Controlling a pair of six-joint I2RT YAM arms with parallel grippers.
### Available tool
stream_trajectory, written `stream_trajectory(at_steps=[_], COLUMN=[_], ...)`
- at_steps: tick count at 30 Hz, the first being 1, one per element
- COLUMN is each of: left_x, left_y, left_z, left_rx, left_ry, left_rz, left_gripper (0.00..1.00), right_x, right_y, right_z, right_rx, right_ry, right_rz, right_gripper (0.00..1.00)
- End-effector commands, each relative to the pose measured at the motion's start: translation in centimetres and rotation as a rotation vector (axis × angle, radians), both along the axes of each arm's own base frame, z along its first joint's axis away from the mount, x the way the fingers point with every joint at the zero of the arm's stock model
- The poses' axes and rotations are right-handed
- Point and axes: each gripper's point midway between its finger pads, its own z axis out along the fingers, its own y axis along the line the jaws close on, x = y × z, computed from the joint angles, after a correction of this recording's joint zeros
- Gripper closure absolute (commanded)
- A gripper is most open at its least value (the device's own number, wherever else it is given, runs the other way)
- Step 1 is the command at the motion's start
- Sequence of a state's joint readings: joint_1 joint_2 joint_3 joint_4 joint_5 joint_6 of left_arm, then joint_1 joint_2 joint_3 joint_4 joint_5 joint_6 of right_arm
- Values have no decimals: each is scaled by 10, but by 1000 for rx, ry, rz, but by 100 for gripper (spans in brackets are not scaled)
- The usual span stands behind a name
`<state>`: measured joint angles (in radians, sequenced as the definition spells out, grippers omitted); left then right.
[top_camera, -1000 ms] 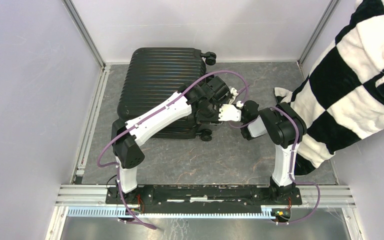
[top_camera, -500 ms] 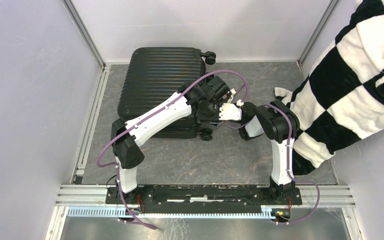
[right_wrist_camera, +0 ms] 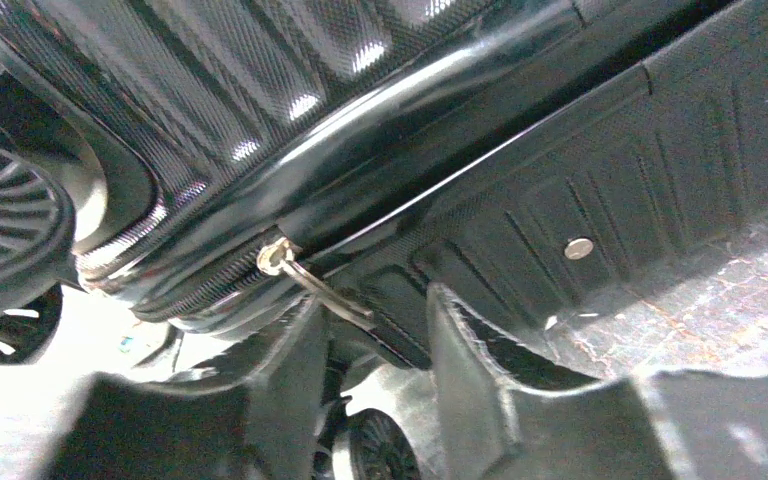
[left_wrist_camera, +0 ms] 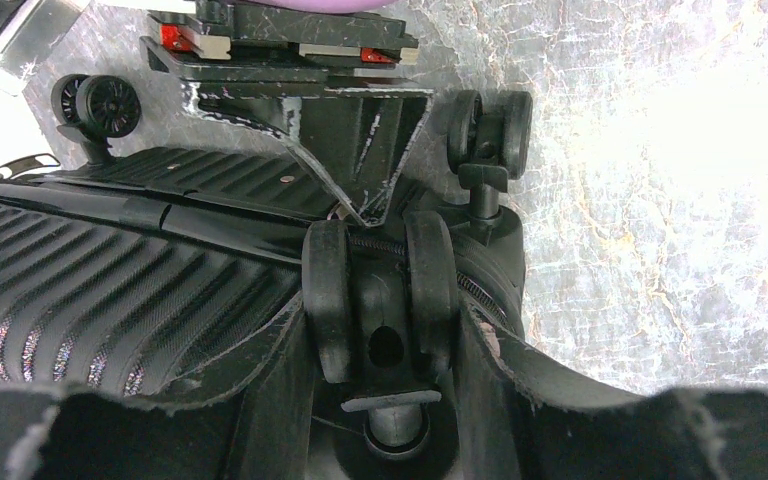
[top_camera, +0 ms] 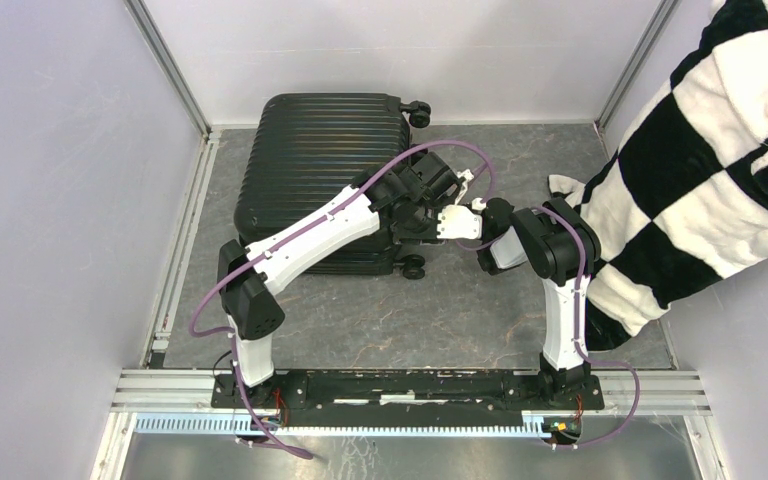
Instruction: Pack the luggage
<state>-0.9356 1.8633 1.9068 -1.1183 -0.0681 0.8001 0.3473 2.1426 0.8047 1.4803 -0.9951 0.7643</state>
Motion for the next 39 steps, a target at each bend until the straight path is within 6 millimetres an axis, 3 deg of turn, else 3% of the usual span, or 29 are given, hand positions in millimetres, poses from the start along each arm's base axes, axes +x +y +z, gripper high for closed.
stream_trajectory(at_steps=[1,4,12,29,39], left_x=[25,25,31,38,45], left_y=[-1,-2,-3,-2,-5], left_z=[61,57,58,66,72], left_rx=[-134,-126,-136,-182,-231], left_ry=[-195,-190,-210,-257,-293], left_rz=[42,44,72,131,179], left_gripper=[88,88,89,96,98], right_x=[-16,-20,-33,-66,-100], right_y=[0,-2,-7,-21,-11], right_z=[71,75,83,76,62], right_rx=[168,169,169,143,62], right_ry=[-400,-408,-416,-405,-438], right_rz=[64,59,46,-57,-157], right_gripper=[60,76,100,100,100])
